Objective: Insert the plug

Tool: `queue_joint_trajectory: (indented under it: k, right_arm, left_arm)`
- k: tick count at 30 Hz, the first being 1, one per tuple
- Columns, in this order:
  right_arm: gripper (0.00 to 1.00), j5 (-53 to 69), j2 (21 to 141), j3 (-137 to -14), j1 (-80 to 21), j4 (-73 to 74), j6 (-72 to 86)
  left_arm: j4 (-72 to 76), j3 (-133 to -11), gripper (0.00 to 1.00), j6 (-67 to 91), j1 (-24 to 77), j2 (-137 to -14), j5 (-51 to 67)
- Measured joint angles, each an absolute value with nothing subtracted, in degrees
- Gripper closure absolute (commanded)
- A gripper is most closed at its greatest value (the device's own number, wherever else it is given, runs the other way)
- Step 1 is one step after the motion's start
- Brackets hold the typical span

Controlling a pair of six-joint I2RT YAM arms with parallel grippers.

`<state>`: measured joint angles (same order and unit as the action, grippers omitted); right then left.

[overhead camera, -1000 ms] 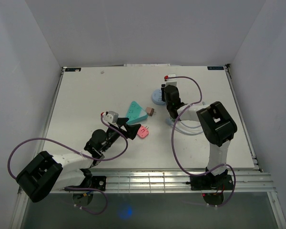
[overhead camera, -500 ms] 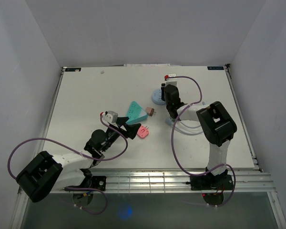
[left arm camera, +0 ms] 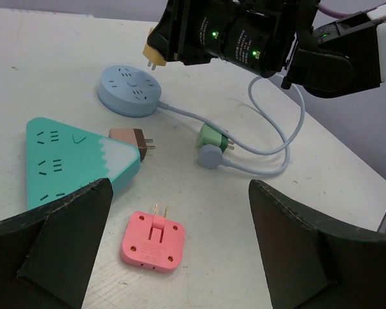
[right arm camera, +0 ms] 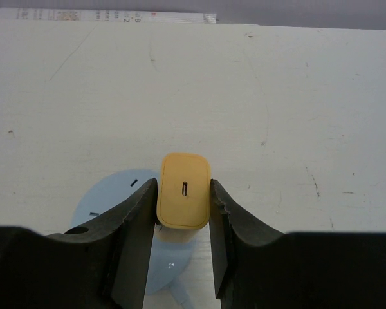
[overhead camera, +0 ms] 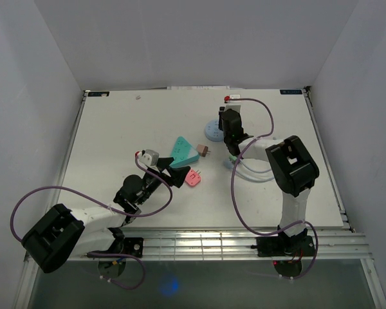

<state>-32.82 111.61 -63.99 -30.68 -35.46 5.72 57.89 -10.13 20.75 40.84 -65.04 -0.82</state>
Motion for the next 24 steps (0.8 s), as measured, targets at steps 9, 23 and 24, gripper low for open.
queue_joint_trajectory:
  k: [9,23,24]
  right_arm:
    - [0.92,-33.7,114.0,-64.5,-30.3,-34.1,7.0]
    - [0.92,-33.7,114.0,-63.9,-30.3,-35.4,8.6]
    - [0.92,-33.8,114.0,-63.8,-30.4,-35.4,8.6]
  left_arm:
    - [57.9,-10.1,0.02,20.6,40.8,-65.0,0.6]
    - [57.9,-10.1,0.02,20.6,40.8,-65.0,1.3]
    - [57.9,-10.1,0.02,20.6,40.8,-65.0,1.3]
